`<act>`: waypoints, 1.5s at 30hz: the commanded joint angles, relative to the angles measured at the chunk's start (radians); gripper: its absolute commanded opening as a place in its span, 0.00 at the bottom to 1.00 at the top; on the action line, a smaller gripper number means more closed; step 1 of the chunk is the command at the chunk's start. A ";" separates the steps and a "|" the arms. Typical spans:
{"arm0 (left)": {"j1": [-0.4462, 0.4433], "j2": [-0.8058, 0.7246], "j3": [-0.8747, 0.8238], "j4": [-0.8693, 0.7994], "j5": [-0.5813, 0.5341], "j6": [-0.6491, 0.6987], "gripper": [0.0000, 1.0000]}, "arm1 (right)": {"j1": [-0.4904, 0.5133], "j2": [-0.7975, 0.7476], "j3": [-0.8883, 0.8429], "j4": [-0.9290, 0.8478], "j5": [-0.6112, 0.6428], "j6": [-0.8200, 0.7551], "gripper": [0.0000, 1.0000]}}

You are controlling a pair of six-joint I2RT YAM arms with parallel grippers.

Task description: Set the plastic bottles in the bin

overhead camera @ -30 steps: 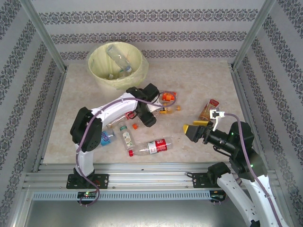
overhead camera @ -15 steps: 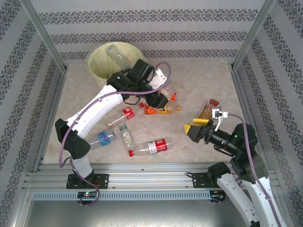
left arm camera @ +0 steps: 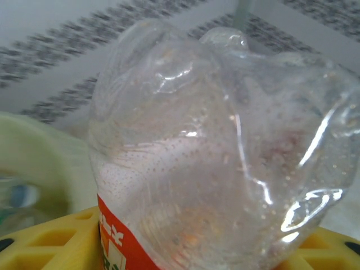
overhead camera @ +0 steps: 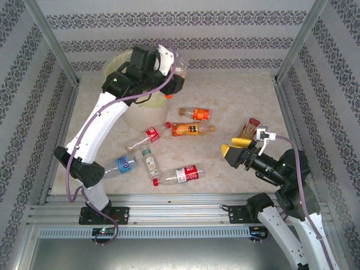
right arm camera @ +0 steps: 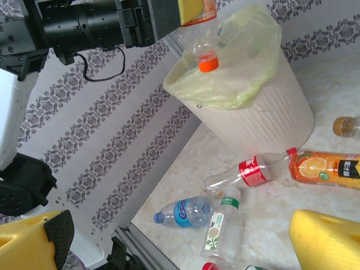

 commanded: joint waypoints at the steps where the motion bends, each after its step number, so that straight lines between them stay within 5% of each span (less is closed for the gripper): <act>1: 0.043 -0.006 0.055 0.024 -0.168 0.003 0.59 | -0.005 -0.011 0.025 0.026 0.028 0.000 0.98; 27: 0.343 0.109 -0.038 0.009 -0.227 -0.162 0.60 | -0.006 0.039 0.032 -0.039 0.060 0.003 0.98; 38: 0.345 0.097 -0.035 0.006 -0.225 -0.171 0.85 | -0.006 0.045 0.027 -0.060 0.066 0.001 0.98; 45: 0.341 0.011 -0.089 0.051 -0.149 -0.146 0.92 | -0.006 0.062 0.020 -0.062 0.068 0.004 0.98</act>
